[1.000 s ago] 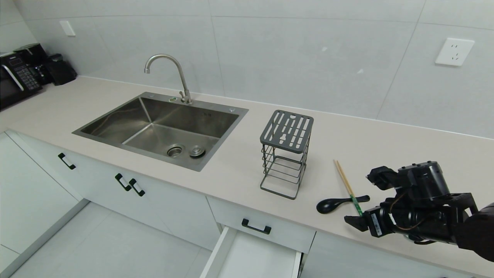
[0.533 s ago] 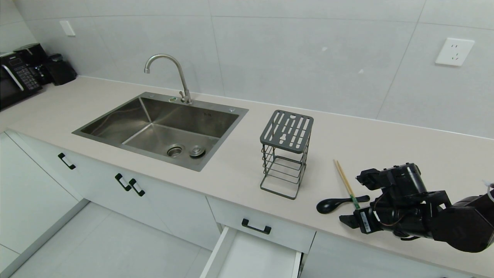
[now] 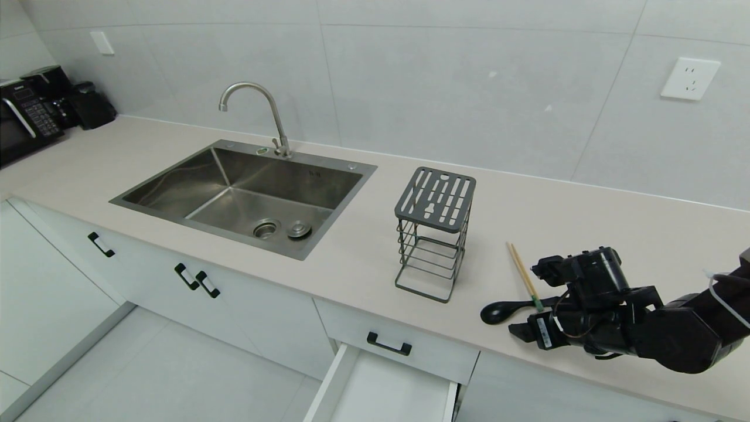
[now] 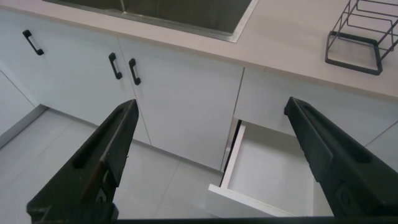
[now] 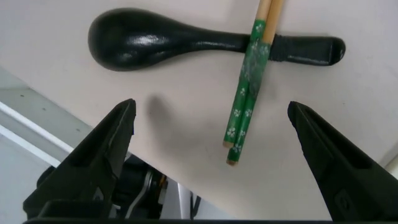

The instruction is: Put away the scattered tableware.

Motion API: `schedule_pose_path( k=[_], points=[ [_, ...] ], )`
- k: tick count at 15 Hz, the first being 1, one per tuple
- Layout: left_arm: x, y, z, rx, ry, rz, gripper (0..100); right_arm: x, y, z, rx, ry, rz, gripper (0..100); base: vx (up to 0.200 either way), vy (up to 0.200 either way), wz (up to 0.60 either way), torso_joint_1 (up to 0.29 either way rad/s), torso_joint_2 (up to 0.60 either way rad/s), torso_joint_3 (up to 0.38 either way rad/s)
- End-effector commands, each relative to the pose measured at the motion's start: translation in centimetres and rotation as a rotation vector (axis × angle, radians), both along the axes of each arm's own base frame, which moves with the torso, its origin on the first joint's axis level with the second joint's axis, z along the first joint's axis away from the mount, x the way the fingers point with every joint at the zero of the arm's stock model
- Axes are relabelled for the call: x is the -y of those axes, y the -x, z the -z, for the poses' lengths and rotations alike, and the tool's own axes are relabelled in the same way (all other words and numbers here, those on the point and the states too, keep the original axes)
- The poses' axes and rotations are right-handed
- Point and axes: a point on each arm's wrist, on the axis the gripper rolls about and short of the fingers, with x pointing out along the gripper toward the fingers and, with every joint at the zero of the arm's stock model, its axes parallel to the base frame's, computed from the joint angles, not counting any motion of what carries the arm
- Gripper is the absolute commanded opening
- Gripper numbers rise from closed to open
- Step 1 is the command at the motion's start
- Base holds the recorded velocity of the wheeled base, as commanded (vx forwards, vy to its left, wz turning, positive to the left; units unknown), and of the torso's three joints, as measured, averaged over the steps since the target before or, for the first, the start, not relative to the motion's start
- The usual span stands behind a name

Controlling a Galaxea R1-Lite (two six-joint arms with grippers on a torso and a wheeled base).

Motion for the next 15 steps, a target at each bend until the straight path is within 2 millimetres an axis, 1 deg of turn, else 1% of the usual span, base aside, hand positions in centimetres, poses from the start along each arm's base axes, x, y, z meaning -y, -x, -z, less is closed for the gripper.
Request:
schedule_pose_path(
  k=[1, 4, 6, 9, 12, 13, 15],
  points=[
    [0.0, 0.0, 0.0, -0.001, 0.001, 0.000, 100, -0.4, -0.8, 0.5, -0.003, -0.001, -0.002, 100, 0.000, 0.000, 0.00, 0.000, 0.00, 0.000],
    [0.0, 0.0, 0.0, -0.001, 0.001, 0.000, 100, -0.7, -1.4, 1.2, -0.014, 0.001, 0.012, 100, 0.000, 0.000, 0.00, 0.000, 0.00, 0.000],
    [0.0, 0.0, 0.0, -0.001, 0.001, 0.000, 100, -0.9, -2.3, 0.9, 0.018, 0.003, 0.030, 100, 0.000, 0.000, 0.00, 0.000, 0.00, 0.000],
    [0.0, 0.0, 0.0, -0.001, 0.001, 0.000, 100, -0.9, -2.4, 1.1, 0.021, 0.023, 0.048, 100, 0.000, 0.000, 0.00, 0.000, 0.00, 0.000],
    [0.0, 0.0, 0.0, -0.001, 0.001, -0.002, 100, -1.0, -2.7, 0.7, 0.048, 0.044, 0.079, 100, 0.000, 0.000, 0.00, 0.000, 0.00, 0.000],
    [0.0, 0.0, 0.0, -0.001, 0.001, 0.000, 100, -1.0, -2.8, 0.7, 0.050, 0.042, 0.085, 0, 0.000, 0.000, 0.00, 0.000, 0.00, 0.000],
    [0.0, 0.0, 0.0, -0.001, 0.001, 0.000, 100, -1.1, -2.9, 0.7, 0.051, 0.037, 0.091, 0, 0.000, 0.000, 0.00, 0.000, 0.00, 0.000]
  ],
)
